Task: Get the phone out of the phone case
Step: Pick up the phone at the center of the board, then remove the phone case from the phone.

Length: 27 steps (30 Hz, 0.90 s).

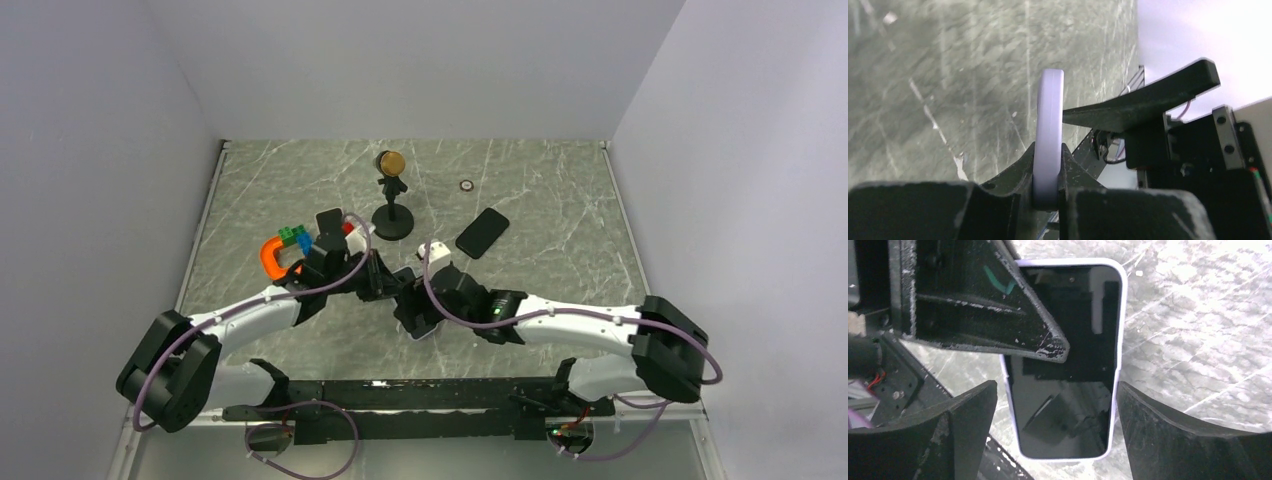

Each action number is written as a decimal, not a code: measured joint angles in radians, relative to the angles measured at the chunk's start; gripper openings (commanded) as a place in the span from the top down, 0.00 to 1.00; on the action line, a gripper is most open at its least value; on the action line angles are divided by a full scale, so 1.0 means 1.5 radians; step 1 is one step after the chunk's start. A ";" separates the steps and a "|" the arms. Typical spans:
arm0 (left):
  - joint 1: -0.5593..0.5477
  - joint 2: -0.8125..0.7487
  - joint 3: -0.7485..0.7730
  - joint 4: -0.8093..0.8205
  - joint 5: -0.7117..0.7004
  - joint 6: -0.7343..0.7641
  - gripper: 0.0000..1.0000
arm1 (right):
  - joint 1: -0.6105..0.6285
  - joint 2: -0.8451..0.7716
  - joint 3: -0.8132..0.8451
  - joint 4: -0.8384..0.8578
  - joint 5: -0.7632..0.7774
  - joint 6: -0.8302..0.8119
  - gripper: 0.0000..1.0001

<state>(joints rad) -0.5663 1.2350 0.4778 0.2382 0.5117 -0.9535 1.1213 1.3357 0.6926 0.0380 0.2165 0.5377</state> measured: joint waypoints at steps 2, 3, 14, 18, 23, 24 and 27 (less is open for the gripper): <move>0.000 0.005 0.030 -0.019 0.024 0.043 1.00 | -0.023 -0.034 -0.002 -0.020 -0.032 -0.013 0.04; 0.000 0.008 0.045 -0.026 0.039 0.069 1.00 | -0.041 -0.053 -0.003 -0.030 -0.065 -0.018 0.03; 0.001 0.020 0.106 -0.051 0.196 0.210 1.00 | -0.219 -0.168 -0.004 -0.139 -0.347 -0.067 0.09; 0.001 0.017 0.097 0.001 0.241 0.193 1.00 | -0.247 -0.167 -0.012 -0.120 -0.442 -0.048 0.16; 0.001 -0.004 0.095 0.059 0.274 0.156 1.00 | -0.249 -0.168 -0.042 -0.050 -0.554 -0.010 0.19; 0.001 -0.012 0.095 0.067 0.276 0.151 1.00 | -0.252 -0.171 -0.051 -0.036 -0.569 -0.002 0.19; 0.010 -0.044 0.092 0.084 0.276 0.122 1.00 | -0.272 -0.190 -0.082 0.000 -0.602 0.028 0.19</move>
<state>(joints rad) -0.5507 1.1694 0.6163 0.3641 0.9253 -0.7712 0.7128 1.0504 0.5697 0.0383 -0.6868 0.5793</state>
